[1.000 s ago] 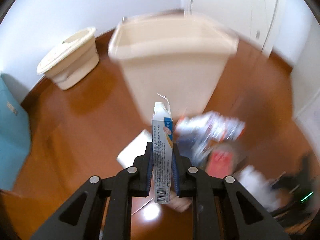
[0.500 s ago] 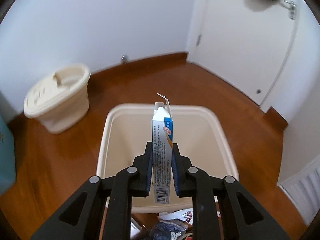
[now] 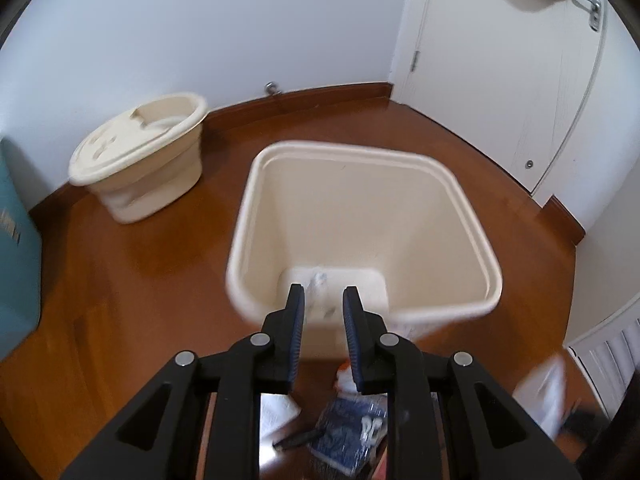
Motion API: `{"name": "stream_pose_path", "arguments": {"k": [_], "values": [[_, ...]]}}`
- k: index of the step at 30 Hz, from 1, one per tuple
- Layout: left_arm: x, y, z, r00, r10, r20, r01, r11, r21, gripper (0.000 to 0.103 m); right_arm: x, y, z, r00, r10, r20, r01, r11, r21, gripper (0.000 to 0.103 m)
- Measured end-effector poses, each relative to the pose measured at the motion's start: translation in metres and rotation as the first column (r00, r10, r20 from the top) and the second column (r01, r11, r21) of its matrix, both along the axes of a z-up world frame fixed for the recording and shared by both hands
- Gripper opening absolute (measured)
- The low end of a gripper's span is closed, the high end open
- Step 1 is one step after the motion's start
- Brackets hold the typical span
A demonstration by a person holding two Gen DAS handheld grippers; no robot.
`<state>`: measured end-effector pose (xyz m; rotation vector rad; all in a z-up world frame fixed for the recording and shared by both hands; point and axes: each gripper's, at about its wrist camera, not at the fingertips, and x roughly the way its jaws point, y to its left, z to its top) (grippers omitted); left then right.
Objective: Collect trash
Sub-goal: 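Open the right gripper over the wastebasket to drop the white packet, then grasp the white leaflet with the left gripper while the right moves to the red cigarette pack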
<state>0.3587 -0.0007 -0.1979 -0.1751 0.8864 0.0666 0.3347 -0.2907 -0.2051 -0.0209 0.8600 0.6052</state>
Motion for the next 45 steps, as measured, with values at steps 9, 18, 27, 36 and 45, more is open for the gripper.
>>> {"name": "stream_pose_path", "arguments": {"k": [9,18,27,36,45], "values": [[-0.06,0.028,-0.05,0.979,0.138,-0.148,-0.141,0.99,-0.011,0.019,0.093,0.038,0.104,0.975,-0.046,0.215,0.019,0.992,0.126,0.058],[-0.073,0.052,-0.111,0.954,0.122,-0.275,-0.112,0.992,0.054,0.019,0.227,0.104,0.069,0.996,-0.048,-0.074,0.062,0.978,0.2,0.057],[-0.08,0.05,-0.156,0.941,0.065,-0.331,-0.028,0.993,0.115,0.019,0.235,0.129,0.024,0.989,-0.103,-0.109,0.103,0.995,-0.008,0.058],[-0.055,0.026,-0.208,0.868,-0.184,-0.461,0.291,0.941,0.172,0.019,0.159,0.086,0.063,0.996,-0.083,0.035,0.077,0.985,0.152,0.08],[-0.02,-0.004,-0.208,0.684,-0.492,-0.538,0.641,0.758,0.122,0.05,0.068,-0.015,-0.001,0.959,-0.26,-0.114,0.276,0.948,0.161,0.081]]}}
